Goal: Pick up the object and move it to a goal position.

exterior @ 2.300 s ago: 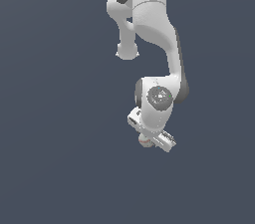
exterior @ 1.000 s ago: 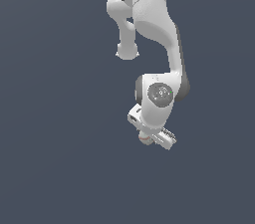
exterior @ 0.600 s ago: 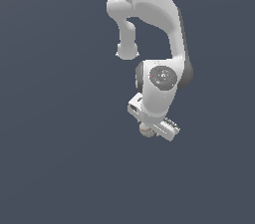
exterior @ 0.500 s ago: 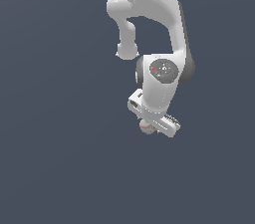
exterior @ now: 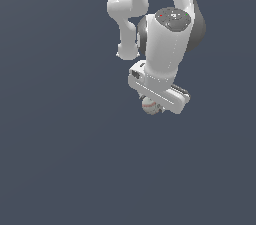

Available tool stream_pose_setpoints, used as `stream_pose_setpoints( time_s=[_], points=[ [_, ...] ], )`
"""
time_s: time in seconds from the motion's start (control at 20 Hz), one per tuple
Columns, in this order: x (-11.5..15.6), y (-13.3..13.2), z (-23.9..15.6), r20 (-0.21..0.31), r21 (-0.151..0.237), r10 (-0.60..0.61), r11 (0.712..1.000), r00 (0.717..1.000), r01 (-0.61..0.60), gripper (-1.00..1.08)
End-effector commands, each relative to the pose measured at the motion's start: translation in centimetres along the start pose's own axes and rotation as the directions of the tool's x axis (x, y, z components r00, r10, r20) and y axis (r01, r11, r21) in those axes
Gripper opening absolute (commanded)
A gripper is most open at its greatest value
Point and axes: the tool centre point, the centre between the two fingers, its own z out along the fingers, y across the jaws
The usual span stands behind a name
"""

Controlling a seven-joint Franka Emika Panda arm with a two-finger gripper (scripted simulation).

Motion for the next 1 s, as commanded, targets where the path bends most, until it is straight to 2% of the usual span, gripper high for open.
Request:
stream_pose_setpoints(
  time_s=[0.0,0.6,0.95],
  points=[
    [-0.8,0.7,-2.9,-0.002,0.002,0.000,1.000,1.000,0.000,-1.00],
    [-4.7,3.8,-16.4,-0.003,0.001,0.001,1.000,1.000,-0.001,-1.00],
    [-6.4,5.0,-22.4,-0.004,0.001,0.001,1.000,1.000,-0.001,-1.00]
  ],
)
